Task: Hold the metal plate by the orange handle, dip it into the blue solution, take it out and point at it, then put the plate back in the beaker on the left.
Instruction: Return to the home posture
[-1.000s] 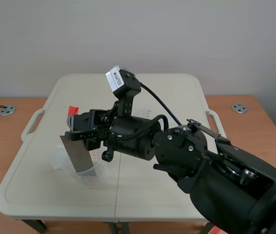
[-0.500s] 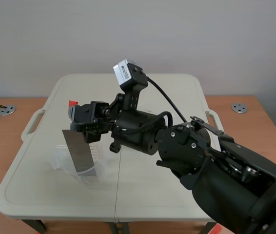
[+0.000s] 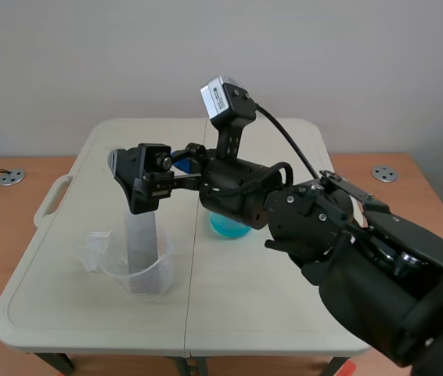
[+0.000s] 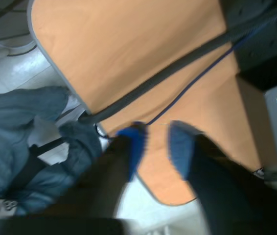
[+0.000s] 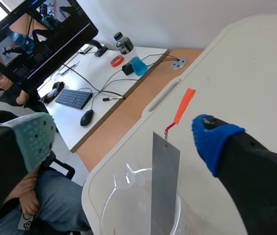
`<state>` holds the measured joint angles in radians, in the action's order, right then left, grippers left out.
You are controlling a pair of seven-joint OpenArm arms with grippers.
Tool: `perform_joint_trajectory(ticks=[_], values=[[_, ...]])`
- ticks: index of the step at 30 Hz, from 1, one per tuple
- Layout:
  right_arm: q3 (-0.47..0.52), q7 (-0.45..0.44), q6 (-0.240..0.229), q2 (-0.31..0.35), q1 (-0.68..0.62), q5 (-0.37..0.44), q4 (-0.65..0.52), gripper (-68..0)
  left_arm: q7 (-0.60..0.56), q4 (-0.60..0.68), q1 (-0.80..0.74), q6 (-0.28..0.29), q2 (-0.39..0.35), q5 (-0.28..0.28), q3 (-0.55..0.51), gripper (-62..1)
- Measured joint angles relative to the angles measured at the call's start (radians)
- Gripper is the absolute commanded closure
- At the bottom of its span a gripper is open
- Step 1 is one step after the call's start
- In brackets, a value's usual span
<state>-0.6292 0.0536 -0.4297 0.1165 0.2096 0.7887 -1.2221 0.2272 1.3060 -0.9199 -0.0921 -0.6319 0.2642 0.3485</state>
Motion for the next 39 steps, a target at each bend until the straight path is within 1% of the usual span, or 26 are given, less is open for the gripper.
perform_joint_trajectory(ticks=[1, 5, 10, 12, 15, 17, 19, 21, 22, 23, 24, 25, 27, 29, 31, 33, 36, 39], values=[[0.000, -0.001, 0.000, 0.000, 0.008, -0.007, 0.000, -66.4, 0.006, 0.000, 0.000, 0.000, 0.000, -0.003, 0.000, -62.3], [0.000, -0.003, 0.000, 0.012, 0.020, -0.025, 0.000, -66.4, 0.005, 0.000, 0.000, 0.000, 0.000, -0.003, 0.000, -62.3], [0.000, -0.005, 0.000, 0.058, 0.019, -0.140, -0.010, -66.3, -0.019, 0.000, 0.000, 0.000, 0.000, -0.003, 0.000, -62.3], [0.000, -0.014, 0.000, 0.093, 0.016, -0.175, -0.035, -66.3, -0.018, 0.000, 0.000, 0.000, 0.000, -0.003, 0.000, -62.3], [0.017, -0.031, 0.010, 0.153, -0.002, -0.203, -0.100, -66.3, -0.018, 0.000, 0.000, 0.000, 0.000, -0.002, 0.000, -62.3], [0.048, -0.056, 0.026, 0.192, -0.022, -0.223, -0.152, -66.3, -0.023, 0.000, 0.000, 0.000, 0.001, 0.025, 0.000, -62.3], [0.086, -0.064, 0.026, 0.233, -0.046, -0.244, -0.208, -66.3, -0.060, 0.000, 0.000, 0.005, 0.008, 0.031, 0.000, -62.3], [0.121, -0.066, 0.031, 0.270, -0.078, -0.266, -0.258, -66.3, -0.149, 0.001, 0.001, 0.012, 0.015, 0.032, 0.000, -62.3], [0.134, -0.066, 0.044, 0.287, -0.098, -0.271, -0.281, -66.3, -0.157, 0.006, 0.005, 0.016, 0.019, 0.047, 0.000, -62.3], [0.144, -0.065, 0.053, 0.303, -0.120, -0.282, -0.304, -66.3, -0.151, 0.012, 0.013, 0.014, 0.023, 0.091, 0.000, -62.3], [0.155, -0.066, 0.051, 0.319, -0.143, -0.293, -0.323, -66.3, -0.149, 0.016, 0.020, 0.004, 0.025, 0.138, -0.003, -62.3], [0.165, -0.072, 0.054, 0.335, -0.167, -0.304, -0.343, -66.3, -0.146, 0.024, 0.029, 0.002, 0.026, 0.167, -0.016, -62.3], [0.180, -0.079, 0.077, 0.364, -0.219, -0.307, -0.386, -66.3, -0.143, 0.047, 0.046, 0.002, 0.028, 0.213, -0.057, -62.3], [0.196, -0.100, 0.088, 0.392, -0.269, -0.324, -0.423, -66.3, -0.149, 0.079, 0.062, -0.005, 0.028, 0.220, -0.113, -62.3], [0.212, -0.114, 0.101, 0.418, -0.320, -0.329, -0.460, -66.3, -0.183, 0.121, 0.068, -0.013, 0.027, 0.220, -0.181, -62.3], [0.236, -0.142, 0.101, 0.444, -0.375, -0.329, -0.494, -66.3, -0.211, 0.169, 0.067, -0.034, 0.027, 0.223, -0.253, -62.3], [0.279, -0.177, 0.111, 0.476, -0.469, -0.340, -0.548, -66.3, -0.254, 0.233, 0.067, -0.038, 0.027, 0.249, -0.362, -62.3], [0.326, -0.222, 0.120, 0.496, -0.558, -0.344, -0.583, -66.3, -0.333, 0.293, 0.067, -0.038, 0.025, 0.253, -0.454, -62.3]])
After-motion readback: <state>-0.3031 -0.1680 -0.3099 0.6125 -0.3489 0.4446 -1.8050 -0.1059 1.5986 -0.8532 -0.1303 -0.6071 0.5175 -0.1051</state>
